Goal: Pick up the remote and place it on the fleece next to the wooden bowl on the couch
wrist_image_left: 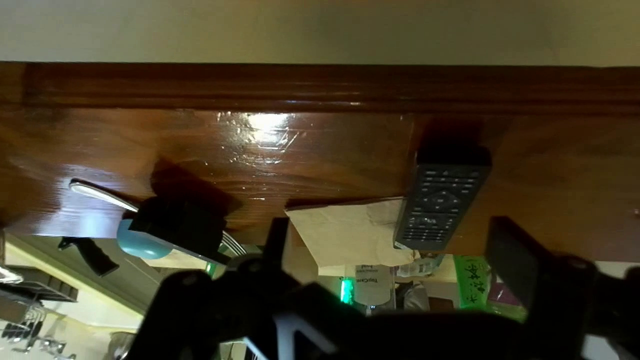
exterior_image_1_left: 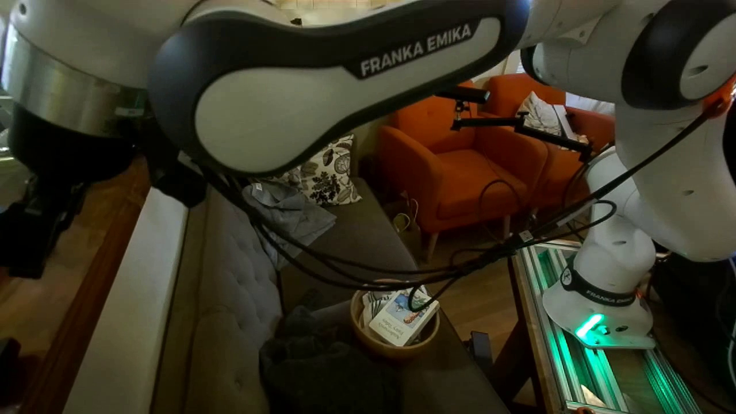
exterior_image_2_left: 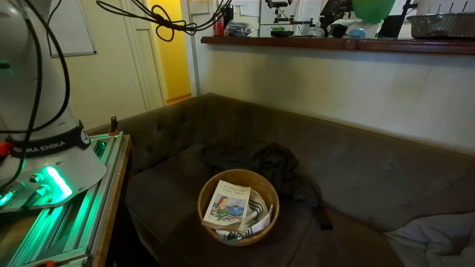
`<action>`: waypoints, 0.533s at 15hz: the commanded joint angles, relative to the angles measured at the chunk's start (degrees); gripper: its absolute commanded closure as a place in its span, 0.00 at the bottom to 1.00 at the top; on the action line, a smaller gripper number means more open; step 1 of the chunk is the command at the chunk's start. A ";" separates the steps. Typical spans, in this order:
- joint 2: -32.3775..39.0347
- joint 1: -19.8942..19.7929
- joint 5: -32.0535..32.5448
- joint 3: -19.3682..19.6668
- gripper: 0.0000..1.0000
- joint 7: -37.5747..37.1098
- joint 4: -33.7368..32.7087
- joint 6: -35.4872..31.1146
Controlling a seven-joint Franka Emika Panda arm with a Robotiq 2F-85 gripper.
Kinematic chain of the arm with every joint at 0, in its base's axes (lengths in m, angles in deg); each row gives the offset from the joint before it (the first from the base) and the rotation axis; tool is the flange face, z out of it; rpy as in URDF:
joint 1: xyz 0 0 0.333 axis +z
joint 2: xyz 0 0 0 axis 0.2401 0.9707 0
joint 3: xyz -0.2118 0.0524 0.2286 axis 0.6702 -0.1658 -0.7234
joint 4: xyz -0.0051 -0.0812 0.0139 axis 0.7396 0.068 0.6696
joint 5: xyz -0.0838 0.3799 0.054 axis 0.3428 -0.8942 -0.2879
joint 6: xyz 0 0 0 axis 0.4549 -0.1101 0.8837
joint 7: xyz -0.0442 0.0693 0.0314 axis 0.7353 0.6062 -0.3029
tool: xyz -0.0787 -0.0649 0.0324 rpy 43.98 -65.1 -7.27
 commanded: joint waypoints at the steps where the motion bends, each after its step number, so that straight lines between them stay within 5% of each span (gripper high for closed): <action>1: 7.45 2.40 1.19 1.38 0.00 0.30 -9.59 -0.95; 3: 9.13 2.80 0.33 1.02 0.00 2.15 -12.56 0.84; 4: 6.02 1.76 0.05 0.64 0.00 0.72 -6.61 -1.02; 8: 6.60 1.77 0.04 0.62 0.00 0.82 -7.06 -1.00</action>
